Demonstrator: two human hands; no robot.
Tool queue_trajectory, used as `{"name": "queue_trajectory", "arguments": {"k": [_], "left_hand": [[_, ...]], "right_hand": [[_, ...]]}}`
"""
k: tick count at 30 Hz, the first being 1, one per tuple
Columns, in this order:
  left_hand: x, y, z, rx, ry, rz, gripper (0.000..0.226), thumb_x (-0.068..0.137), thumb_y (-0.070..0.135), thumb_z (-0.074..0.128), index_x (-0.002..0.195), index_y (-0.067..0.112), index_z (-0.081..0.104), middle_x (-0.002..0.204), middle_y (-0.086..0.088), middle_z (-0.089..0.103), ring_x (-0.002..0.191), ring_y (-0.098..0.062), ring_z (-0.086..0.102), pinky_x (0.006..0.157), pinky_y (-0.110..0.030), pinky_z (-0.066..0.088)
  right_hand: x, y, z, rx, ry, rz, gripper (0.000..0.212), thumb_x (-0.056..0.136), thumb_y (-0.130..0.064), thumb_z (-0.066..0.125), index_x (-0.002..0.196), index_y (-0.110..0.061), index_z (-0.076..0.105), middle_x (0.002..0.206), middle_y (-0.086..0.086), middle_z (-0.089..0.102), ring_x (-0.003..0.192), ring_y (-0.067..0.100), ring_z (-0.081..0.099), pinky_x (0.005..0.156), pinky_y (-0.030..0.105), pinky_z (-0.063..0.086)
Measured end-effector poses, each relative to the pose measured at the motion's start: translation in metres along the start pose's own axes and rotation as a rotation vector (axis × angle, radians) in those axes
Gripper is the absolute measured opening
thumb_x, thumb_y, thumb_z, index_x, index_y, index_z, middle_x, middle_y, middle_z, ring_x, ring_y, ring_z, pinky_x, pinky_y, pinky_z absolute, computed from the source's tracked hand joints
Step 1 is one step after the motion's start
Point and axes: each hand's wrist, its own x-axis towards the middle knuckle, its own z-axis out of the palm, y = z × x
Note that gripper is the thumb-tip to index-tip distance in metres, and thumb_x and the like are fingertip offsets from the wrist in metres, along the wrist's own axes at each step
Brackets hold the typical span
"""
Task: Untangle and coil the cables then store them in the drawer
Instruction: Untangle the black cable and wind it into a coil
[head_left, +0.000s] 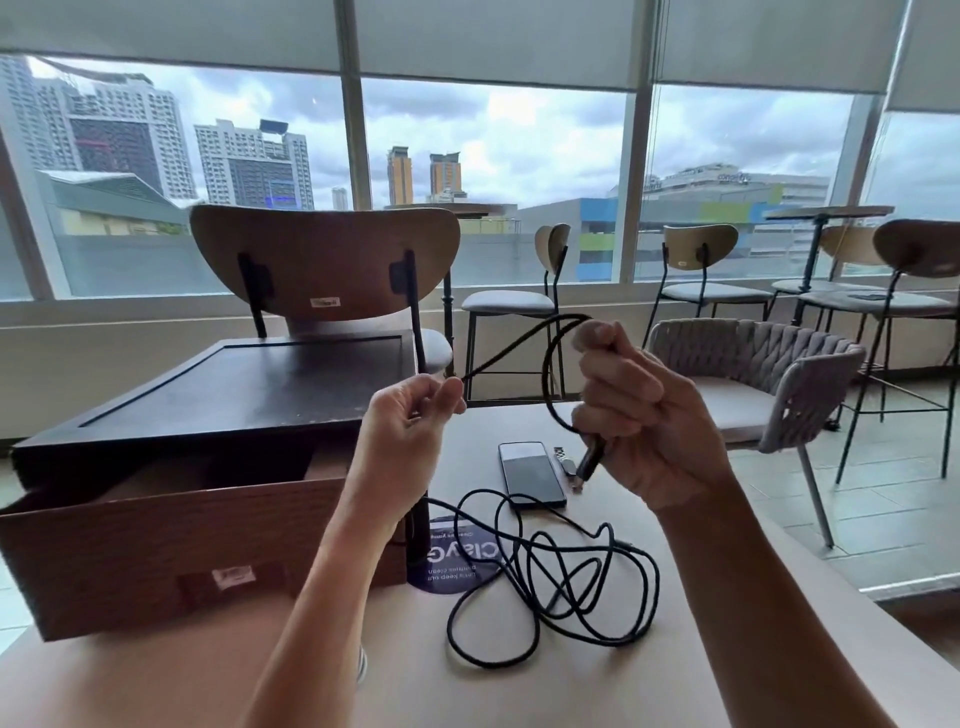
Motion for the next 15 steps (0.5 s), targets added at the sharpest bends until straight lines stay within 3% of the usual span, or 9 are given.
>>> {"name": "queue_trajectory", "arguments": {"k": [3, 5, 7, 10, 15], "left_hand": [[-0.001, -0.004, 0.002, 0.166, -0.149, 0.003, 0.02, 0.101, 0.026, 0.057, 0.087, 0.019, 0.07, 0.056, 0.015, 0.05, 0.053, -0.005, 0.037, 0.051, -0.018, 0.034], [-0.003, -0.004, 0.002, 0.265, -0.281, -0.036, 0.016, 0.101, 0.025, 0.057, 0.093, 0.028, 0.07, 0.071, 0.01, 0.058, 0.063, -0.006, 0.048, 0.058, -0.016, 0.041], [-0.007, -0.001, 0.001, 0.351, -0.471, -0.132, 0.013, 0.101, 0.022, 0.057, 0.096, 0.03, 0.067, 0.078, 0.005, 0.061, 0.066, -0.01, 0.052, 0.06, -0.022, 0.046], [-0.013, 0.006, -0.002, 0.503, -0.721, -0.295, 0.007, 0.097, 0.022, 0.064, 0.101, 0.028, 0.063, 0.087, 0.005, 0.065, 0.072, -0.012, 0.061, 0.073, -0.035, 0.057], [-0.013, 0.012, -0.013, 0.682, -0.705, -0.294, 0.016, 0.088, 0.027, 0.075, 0.096, 0.027, 0.061, 0.094, 0.006, 0.067, 0.087, -0.013, 0.067, 0.085, -0.035, 0.058]], "right_hand": [[0.0, -0.005, -0.001, 0.095, 0.087, -0.131, 0.014, 0.1, 0.0, 0.04, 0.112, -0.004, 0.045, 0.086, 0.013, 0.063, 0.065, 0.015, 0.056, 0.072, 0.028, 0.05], [0.001, -0.005, -0.003, 0.058, 0.211, -0.233, 0.015, 0.099, -0.002, 0.041, 0.11, -0.001, 0.052, 0.096, 0.013, 0.068, 0.081, 0.019, 0.068, 0.079, 0.033, 0.057], [0.001, -0.006, -0.003, -0.061, 0.379, -0.337, 0.021, 0.097, -0.007, 0.043, 0.102, -0.001, 0.062, 0.099, 0.011, 0.073, 0.089, 0.02, 0.073, 0.081, 0.033, 0.06], [0.003, -0.006, -0.003, -0.201, 0.48, -0.414, 0.022, 0.093, -0.01, 0.045, 0.094, -0.002, 0.065, 0.102, 0.015, 0.075, 0.093, 0.024, 0.074, 0.088, 0.036, 0.057], [0.002, -0.009, -0.009, -0.161, 0.562, -0.509, 0.023, 0.101, -0.01, 0.037, 0.097, -0.004, 0.059, 0.11, 0.019, 0.072, 0.098, 0.026, 0.073, 0.087, 0.036, 0.059]]}}
